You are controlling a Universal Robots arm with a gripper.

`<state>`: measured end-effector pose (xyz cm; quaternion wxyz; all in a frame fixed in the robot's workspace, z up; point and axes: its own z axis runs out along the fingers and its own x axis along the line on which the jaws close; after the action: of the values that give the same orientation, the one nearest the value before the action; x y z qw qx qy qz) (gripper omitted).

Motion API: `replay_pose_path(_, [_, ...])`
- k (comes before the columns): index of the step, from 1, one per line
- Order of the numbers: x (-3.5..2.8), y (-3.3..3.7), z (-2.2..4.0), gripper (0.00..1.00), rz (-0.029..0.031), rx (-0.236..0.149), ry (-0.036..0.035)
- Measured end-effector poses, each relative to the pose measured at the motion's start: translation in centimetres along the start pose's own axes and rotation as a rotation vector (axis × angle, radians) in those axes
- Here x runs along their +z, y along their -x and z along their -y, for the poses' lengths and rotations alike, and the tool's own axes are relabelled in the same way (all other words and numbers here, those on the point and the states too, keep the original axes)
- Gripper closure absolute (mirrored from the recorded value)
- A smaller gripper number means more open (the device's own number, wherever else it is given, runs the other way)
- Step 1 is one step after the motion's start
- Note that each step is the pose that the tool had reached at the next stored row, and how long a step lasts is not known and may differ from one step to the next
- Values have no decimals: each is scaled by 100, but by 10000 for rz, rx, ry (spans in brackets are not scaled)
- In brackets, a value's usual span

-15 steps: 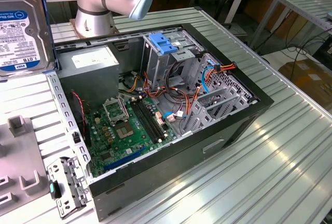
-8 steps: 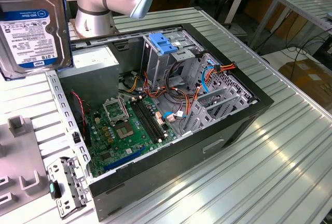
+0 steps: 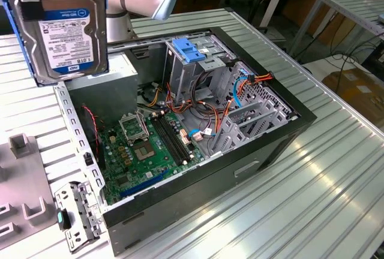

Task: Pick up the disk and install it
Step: 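Pick up the disk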

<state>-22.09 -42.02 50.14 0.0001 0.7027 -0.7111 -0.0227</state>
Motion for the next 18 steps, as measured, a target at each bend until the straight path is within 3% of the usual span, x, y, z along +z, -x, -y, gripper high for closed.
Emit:
replay_pose_path(4, [-3,1,187,63,1,6,2])
replay_pose_path(18, [-7,3,612,63,2,60,6])
